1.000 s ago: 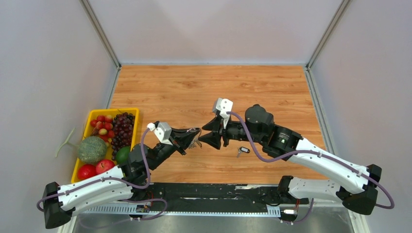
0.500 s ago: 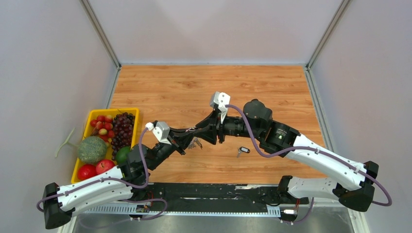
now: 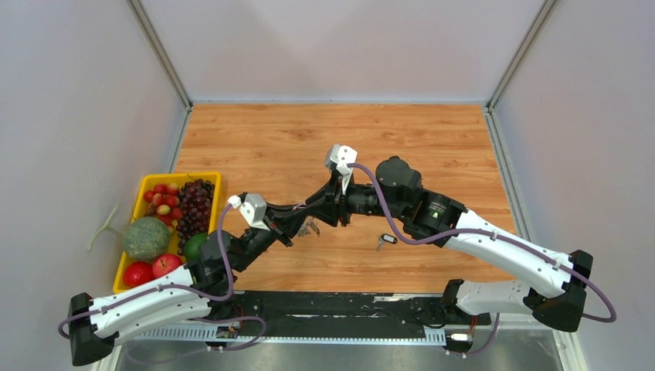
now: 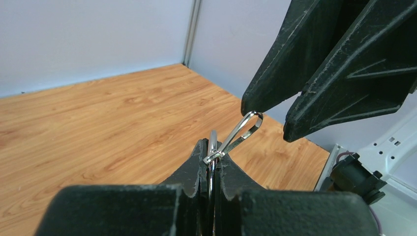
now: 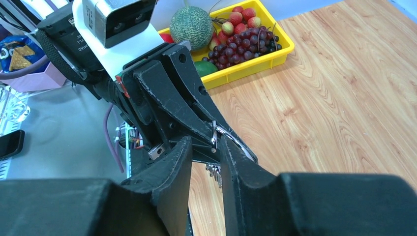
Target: Put the keys on the keyring
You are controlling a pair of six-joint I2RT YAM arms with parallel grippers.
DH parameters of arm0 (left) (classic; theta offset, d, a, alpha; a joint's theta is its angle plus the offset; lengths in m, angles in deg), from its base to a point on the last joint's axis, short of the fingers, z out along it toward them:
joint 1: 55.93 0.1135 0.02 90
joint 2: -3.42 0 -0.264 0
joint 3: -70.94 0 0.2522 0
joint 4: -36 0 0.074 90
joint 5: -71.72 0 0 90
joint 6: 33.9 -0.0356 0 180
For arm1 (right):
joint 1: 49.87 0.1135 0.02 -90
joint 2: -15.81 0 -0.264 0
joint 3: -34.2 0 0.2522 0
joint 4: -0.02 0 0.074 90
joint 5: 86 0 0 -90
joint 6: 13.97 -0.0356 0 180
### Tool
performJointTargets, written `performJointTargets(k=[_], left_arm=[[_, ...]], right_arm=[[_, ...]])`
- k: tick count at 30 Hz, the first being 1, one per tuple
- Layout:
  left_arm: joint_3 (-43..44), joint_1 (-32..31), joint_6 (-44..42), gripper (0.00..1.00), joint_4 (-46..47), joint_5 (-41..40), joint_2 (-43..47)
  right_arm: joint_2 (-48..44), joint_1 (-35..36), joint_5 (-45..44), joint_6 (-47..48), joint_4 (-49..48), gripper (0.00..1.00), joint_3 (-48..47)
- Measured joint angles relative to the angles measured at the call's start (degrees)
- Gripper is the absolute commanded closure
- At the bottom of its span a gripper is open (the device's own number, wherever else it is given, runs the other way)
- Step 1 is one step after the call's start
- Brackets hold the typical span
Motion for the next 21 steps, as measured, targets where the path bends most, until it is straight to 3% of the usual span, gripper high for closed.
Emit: performJointTargets(k=[21], left_arm=[[0.0, 0.0, 0.1, 1.0, -0.3, -0.4, 1.9]], right_arm=[[2.0, 1.7, -1.7, 0.0, -0.2, 0.83, -1.8]])
